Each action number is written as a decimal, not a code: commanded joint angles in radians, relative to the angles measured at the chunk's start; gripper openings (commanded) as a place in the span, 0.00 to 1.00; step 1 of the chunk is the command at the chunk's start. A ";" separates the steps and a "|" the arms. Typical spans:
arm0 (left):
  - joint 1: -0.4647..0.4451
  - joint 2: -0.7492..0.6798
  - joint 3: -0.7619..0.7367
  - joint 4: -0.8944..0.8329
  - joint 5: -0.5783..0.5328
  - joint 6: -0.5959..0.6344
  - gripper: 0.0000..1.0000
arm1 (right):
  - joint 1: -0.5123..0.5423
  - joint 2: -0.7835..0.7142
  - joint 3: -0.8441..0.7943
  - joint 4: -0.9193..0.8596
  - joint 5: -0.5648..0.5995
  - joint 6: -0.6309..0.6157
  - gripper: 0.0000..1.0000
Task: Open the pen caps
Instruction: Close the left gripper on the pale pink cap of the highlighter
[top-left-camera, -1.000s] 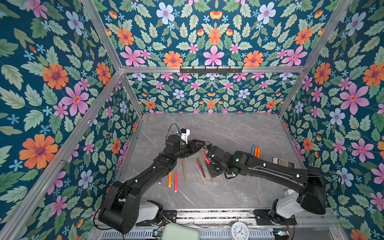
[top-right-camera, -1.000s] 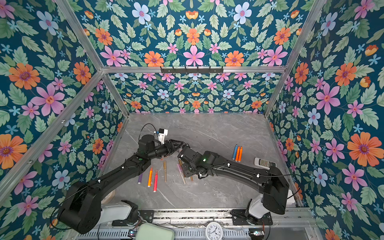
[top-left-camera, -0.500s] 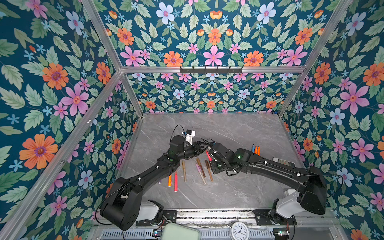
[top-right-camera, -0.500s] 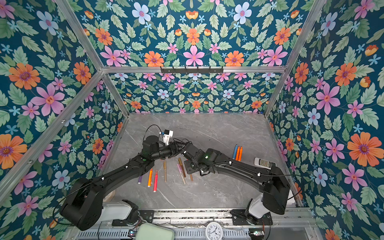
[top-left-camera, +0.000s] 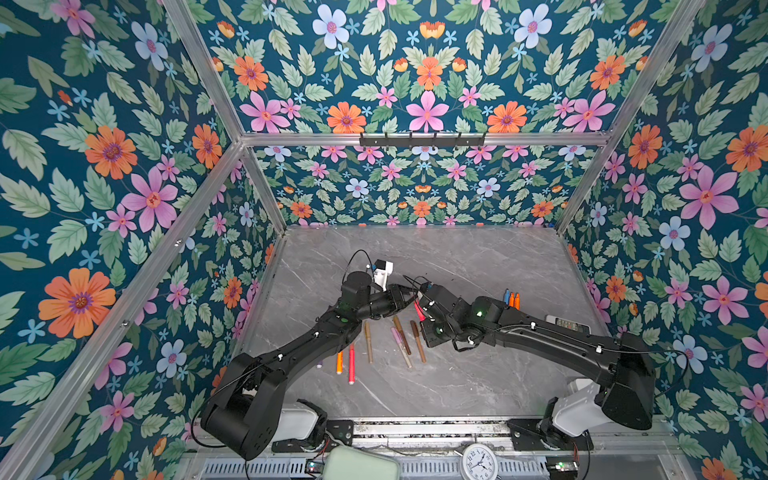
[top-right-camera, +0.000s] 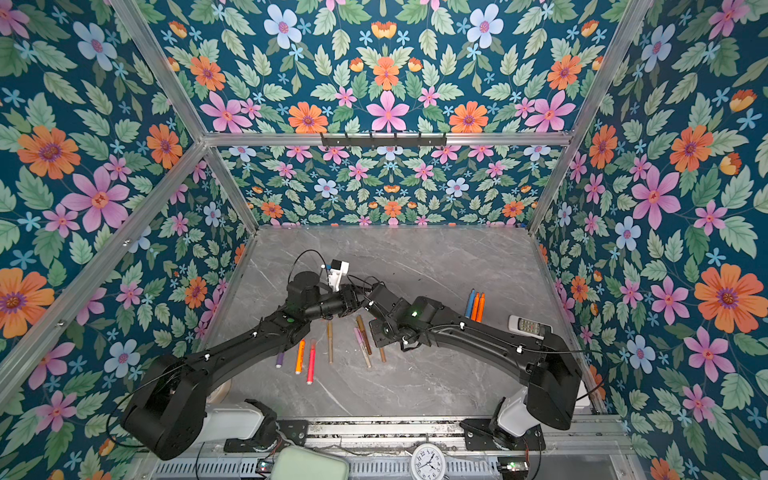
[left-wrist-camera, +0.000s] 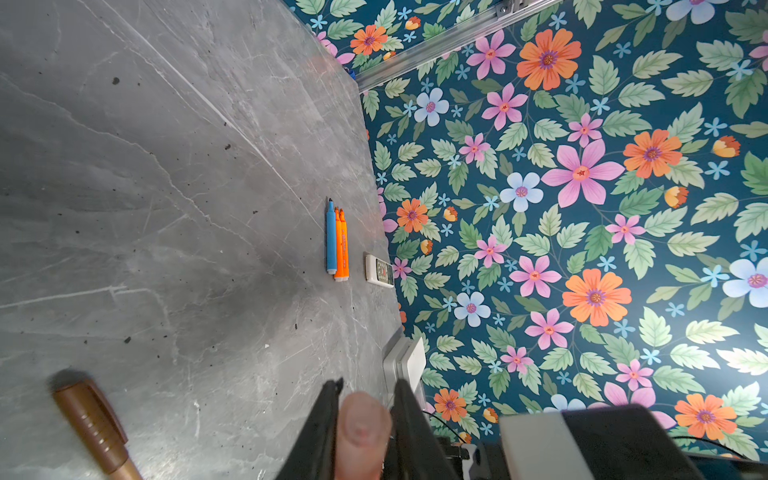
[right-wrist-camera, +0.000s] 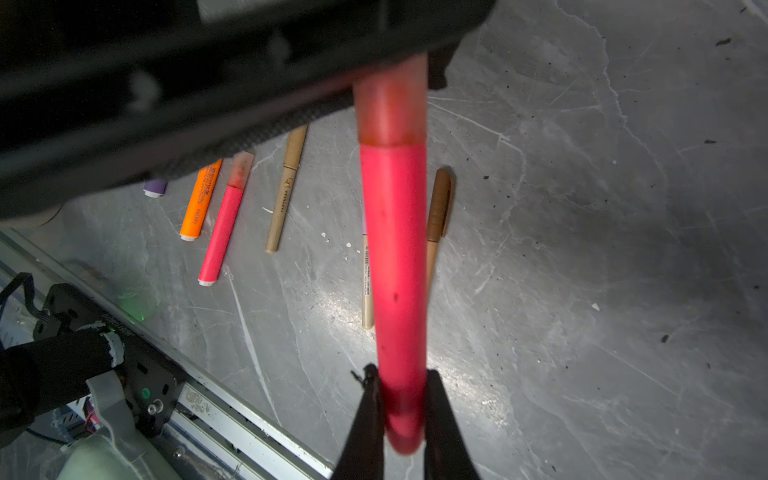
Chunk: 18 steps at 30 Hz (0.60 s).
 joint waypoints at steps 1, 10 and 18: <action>-0.004 0.002 0.005 0.044 0.026 -0.007 0.14 | 0.000 -0.010 -0.001 0.005 0.014 -0.009 0.00; -0.004 0.018 0.010 0.060 0.042 -0.010 0.00 | -0.009 -0.015 -0.013 0.016 -0.014 -0.012 0.23; -0.008 0.031 0.009 0.100 0.070 -0.033 0.00 | -0.028 0.001 -0.011 0.046 -0.062 -0.010 0.29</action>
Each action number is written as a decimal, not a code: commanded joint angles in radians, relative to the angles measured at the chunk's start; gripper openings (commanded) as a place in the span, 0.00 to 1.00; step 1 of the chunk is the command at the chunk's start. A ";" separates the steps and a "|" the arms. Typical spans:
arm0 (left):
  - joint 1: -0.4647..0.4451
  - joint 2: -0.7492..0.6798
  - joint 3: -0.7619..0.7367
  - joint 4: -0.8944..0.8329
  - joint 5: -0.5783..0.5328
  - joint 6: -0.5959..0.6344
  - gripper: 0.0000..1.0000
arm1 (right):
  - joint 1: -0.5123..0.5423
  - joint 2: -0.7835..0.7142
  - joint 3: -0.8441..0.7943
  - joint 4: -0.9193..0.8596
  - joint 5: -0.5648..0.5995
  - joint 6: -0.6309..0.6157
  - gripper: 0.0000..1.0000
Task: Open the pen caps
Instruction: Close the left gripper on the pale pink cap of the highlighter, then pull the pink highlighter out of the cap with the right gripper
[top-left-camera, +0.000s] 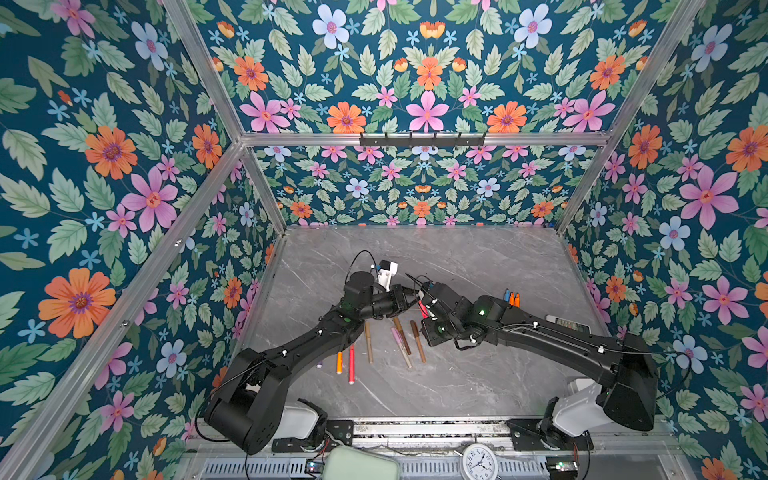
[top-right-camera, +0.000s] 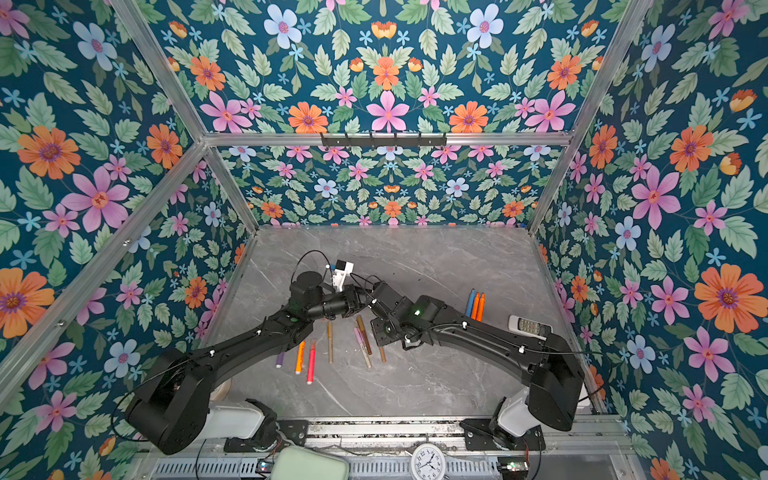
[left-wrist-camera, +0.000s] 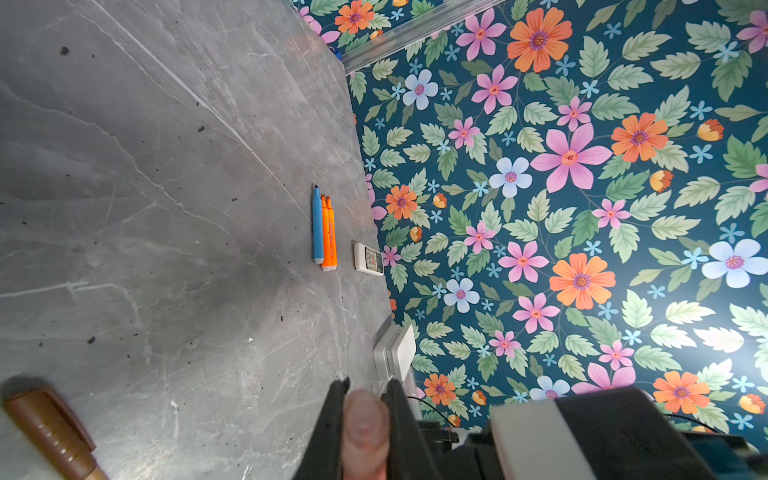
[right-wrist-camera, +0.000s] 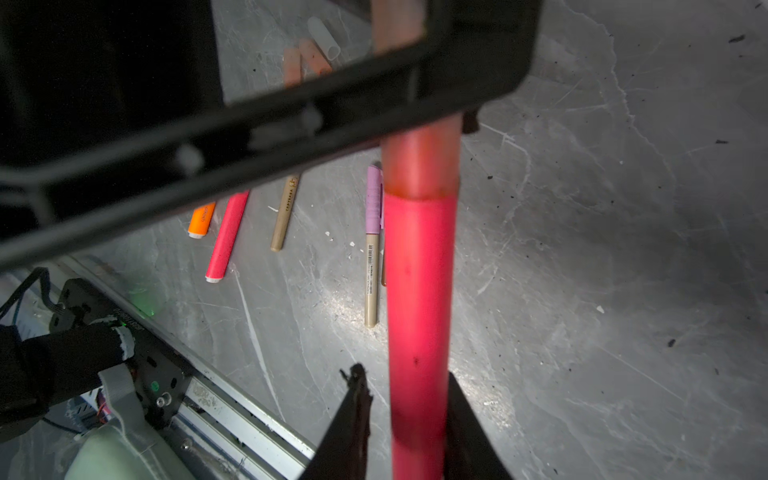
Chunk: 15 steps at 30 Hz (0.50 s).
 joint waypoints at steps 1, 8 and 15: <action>-0.001 0.002 0.005 0.055 0.026 -0.010 0.00 | -0.005 0.005 0.002 0.028 -0.024 0.004 0.27; -0.001 0.001 0.010 0.052 0.023 0.000 0.00 | -0.008 0.003 -0.005 0.029 -0.035 0.005 0.00; 0.051 0.061 0.179 -0.123 0.009 0.126 0.00 | -0.002 -0.001 -0.058 0.069 -0.109 0.007 0.00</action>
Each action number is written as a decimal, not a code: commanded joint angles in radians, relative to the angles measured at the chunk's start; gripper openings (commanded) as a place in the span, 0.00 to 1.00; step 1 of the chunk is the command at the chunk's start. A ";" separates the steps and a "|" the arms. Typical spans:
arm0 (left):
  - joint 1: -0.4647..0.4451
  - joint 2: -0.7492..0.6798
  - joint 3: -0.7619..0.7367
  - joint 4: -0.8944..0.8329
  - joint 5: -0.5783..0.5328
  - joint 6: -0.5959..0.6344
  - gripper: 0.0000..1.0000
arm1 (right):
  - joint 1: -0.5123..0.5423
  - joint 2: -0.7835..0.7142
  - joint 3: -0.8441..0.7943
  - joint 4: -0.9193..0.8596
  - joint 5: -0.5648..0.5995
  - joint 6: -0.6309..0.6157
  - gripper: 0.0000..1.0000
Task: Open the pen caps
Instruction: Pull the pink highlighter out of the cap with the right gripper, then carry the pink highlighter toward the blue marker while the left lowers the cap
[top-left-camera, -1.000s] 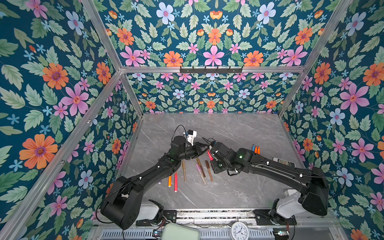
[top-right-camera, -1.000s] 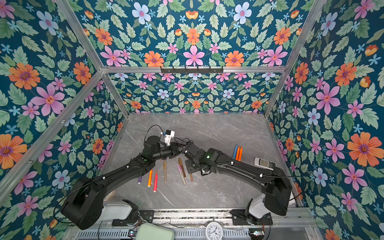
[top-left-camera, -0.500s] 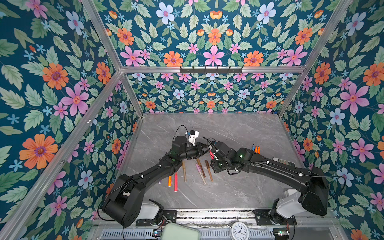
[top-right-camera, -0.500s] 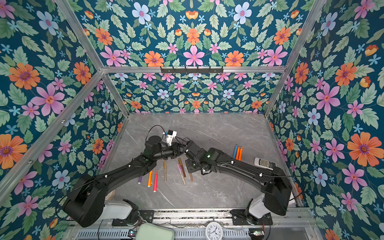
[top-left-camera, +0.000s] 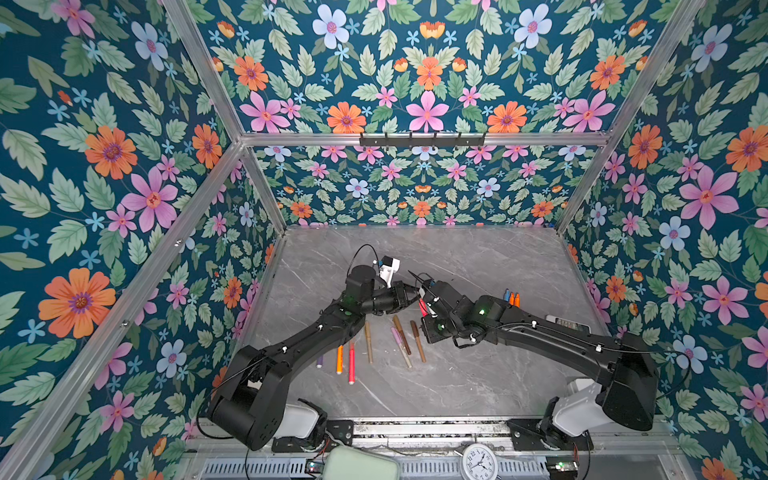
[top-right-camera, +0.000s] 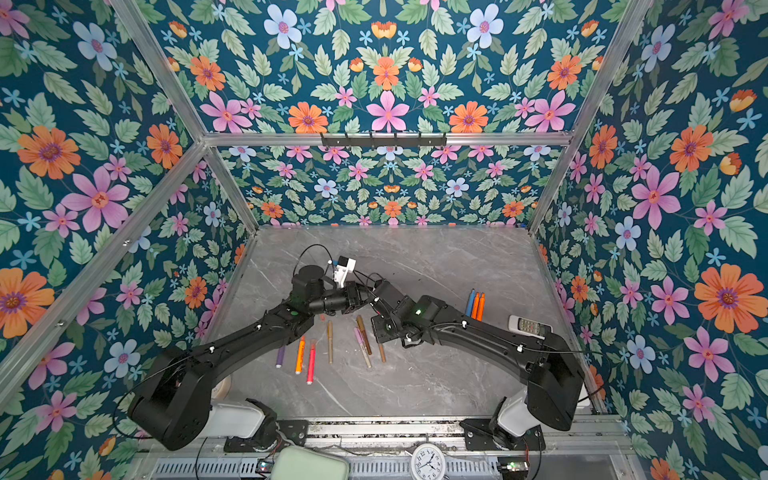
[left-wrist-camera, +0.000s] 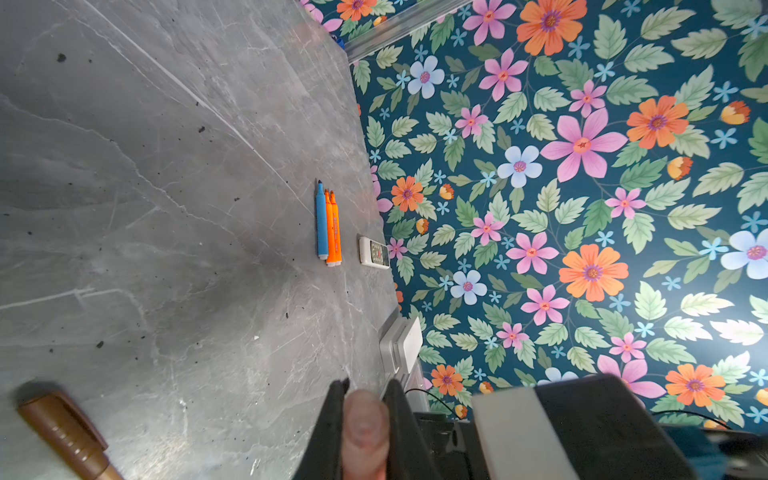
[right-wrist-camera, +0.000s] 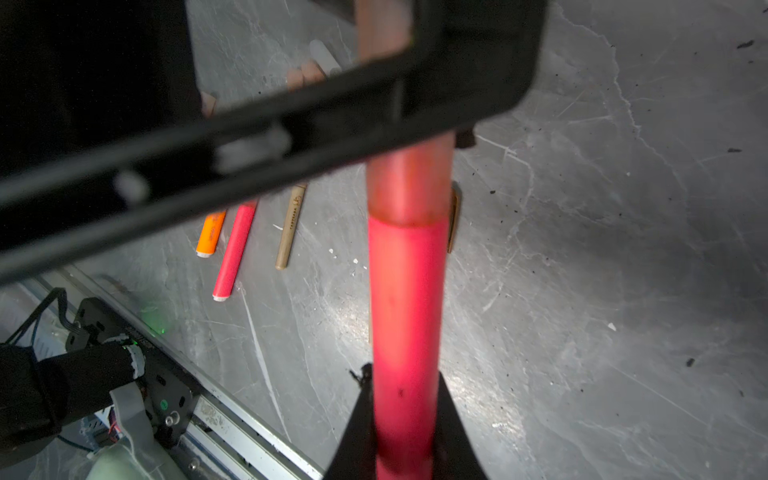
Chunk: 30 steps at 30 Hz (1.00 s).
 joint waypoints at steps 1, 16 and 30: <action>0.042 0.041 0.103 0.001 -0.019 0.069 0.00 | 0.016 -0.004 -0.028 -0.012 -0.096 -0.009 0.00; 0.199 0.125 0.410 -0.351 -0.046 0.299 0.00 | 0.033 -0.066 -0.141 0.023 -0.080 0.060 0.00; 0.200 0.080 0.477 -0.586 -0.220 0.482 0.00 | -0.065 -0.068 -0.175 -0.022 -0.082 0.117 0.00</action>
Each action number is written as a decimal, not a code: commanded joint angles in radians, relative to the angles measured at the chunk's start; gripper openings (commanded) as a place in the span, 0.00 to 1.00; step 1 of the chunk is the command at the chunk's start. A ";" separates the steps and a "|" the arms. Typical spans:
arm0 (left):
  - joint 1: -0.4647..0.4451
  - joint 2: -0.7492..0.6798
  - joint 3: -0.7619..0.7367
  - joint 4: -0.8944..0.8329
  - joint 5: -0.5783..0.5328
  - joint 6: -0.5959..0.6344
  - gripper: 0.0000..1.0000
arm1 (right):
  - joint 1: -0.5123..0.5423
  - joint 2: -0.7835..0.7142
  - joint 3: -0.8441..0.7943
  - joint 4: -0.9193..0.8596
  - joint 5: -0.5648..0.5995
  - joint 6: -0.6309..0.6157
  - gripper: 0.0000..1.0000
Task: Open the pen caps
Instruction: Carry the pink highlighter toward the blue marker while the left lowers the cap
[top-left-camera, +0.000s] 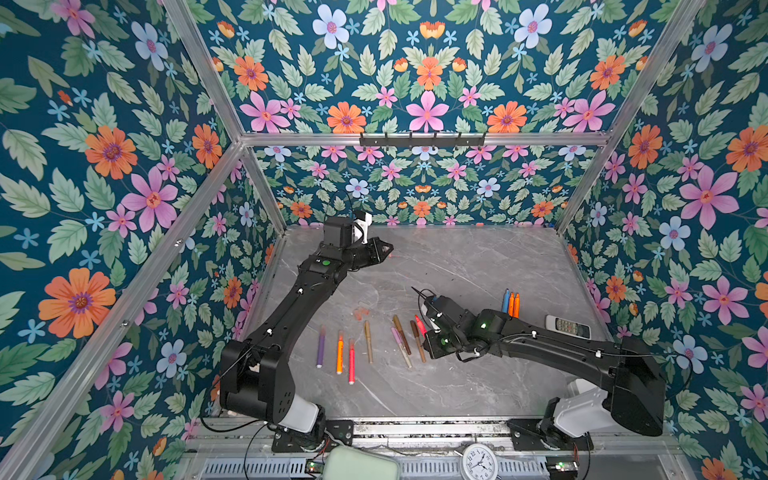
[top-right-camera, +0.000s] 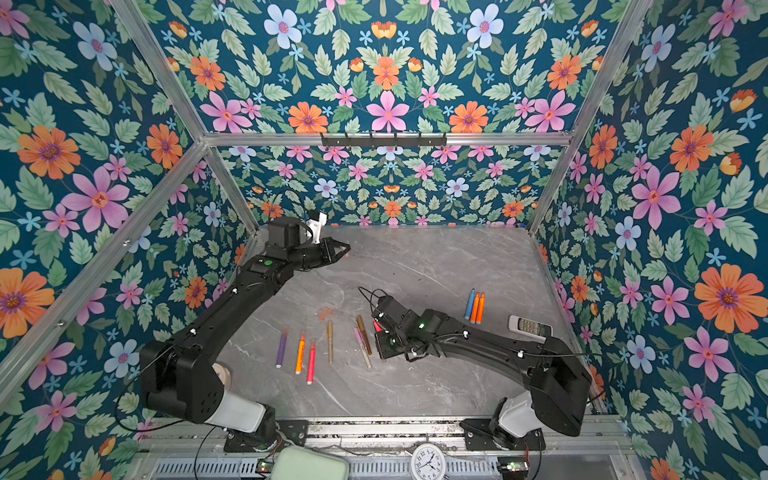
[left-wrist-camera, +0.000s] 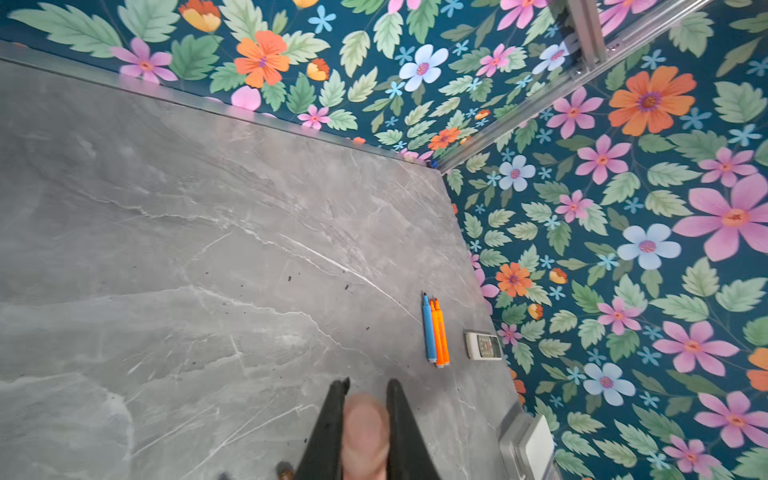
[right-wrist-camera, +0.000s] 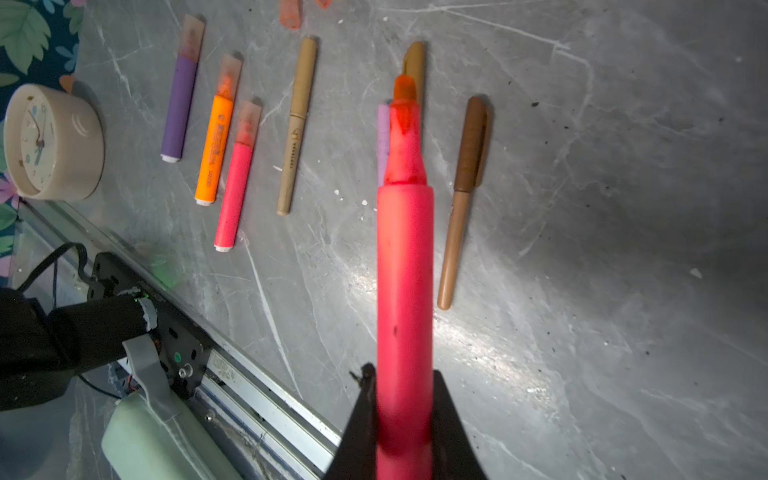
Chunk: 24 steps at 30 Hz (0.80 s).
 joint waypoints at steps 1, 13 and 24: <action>-0.002 -0.015 -0.011 -0.036 -0.040 0.051 0.00 | -0.092 -0.027 -0.040 -0.060 -0.007 0.049 0.00; 0.005 -0.071 -0.183 0.028 -0.008 0.049 0.00 | -0.488 0.101 -0.077 -0.088 0.146 0.038 0.00; 0.005 -0.072 -0.201 0.033 0.008 0.047 0.00 | -0.570 0.158 -0.017 -0.167 0.288 0.041 0.00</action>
